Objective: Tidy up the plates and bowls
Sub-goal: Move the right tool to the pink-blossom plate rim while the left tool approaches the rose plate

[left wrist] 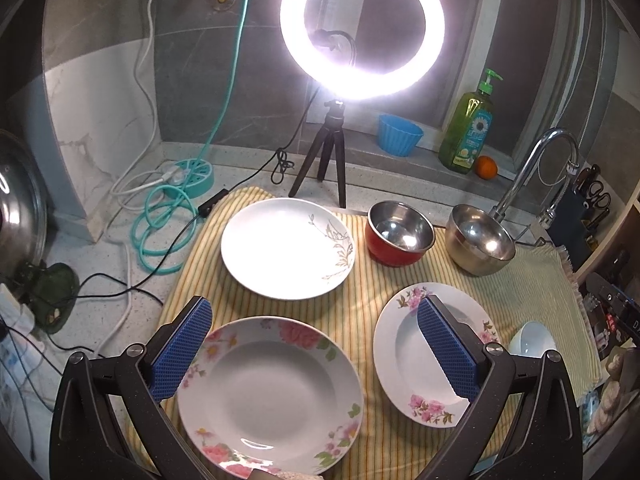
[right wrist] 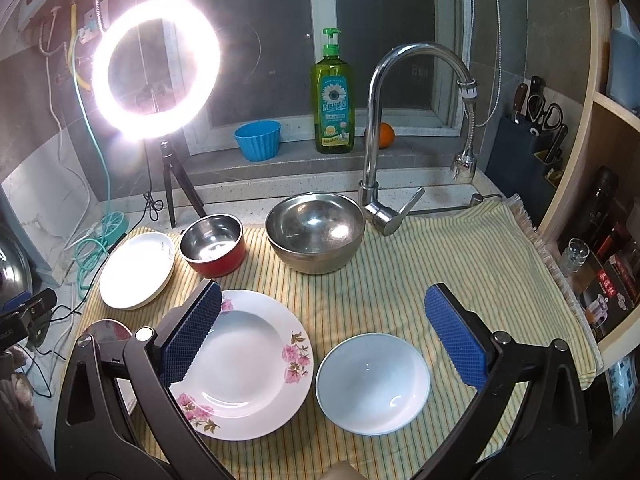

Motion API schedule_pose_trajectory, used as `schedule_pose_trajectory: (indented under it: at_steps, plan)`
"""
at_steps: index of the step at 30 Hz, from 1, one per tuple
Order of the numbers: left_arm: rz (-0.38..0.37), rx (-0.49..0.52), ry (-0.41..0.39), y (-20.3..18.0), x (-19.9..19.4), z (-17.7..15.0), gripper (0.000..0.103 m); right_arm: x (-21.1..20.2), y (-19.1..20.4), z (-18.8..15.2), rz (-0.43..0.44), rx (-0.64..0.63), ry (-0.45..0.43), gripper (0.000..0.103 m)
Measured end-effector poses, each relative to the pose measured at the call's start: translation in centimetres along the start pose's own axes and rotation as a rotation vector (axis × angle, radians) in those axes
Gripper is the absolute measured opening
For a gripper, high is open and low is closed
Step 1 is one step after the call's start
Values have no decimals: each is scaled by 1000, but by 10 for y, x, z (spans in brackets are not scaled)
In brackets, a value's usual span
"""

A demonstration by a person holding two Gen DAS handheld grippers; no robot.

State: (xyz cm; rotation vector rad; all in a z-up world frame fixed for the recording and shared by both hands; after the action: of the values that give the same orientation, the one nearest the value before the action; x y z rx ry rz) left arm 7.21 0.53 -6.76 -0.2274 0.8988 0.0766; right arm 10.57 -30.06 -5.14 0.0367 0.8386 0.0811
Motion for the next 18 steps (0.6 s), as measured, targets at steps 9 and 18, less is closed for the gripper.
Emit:
schedule_pose_trajectory:
  at_steps: [9,18]
  plan:
    - [-19,-4,46,6,11,-9,101,16,8,-17,84,-18,70,101]
    - [-124,59,155,-13,41,-18,68,33,14,-59,185,-9,224,69]
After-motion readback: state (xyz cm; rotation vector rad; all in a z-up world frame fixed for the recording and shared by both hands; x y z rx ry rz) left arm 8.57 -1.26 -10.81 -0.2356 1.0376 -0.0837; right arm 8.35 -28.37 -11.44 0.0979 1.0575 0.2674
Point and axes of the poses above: each gripper's, at about its wrist camera, not at the fingertips, and x roughly the way its jaws point, y to its left, z to its top, the point moved 9 cm from there along x, roughly the way its jaws point, and after that the axes turned 8 degrees about y, right-handed, at the moved point
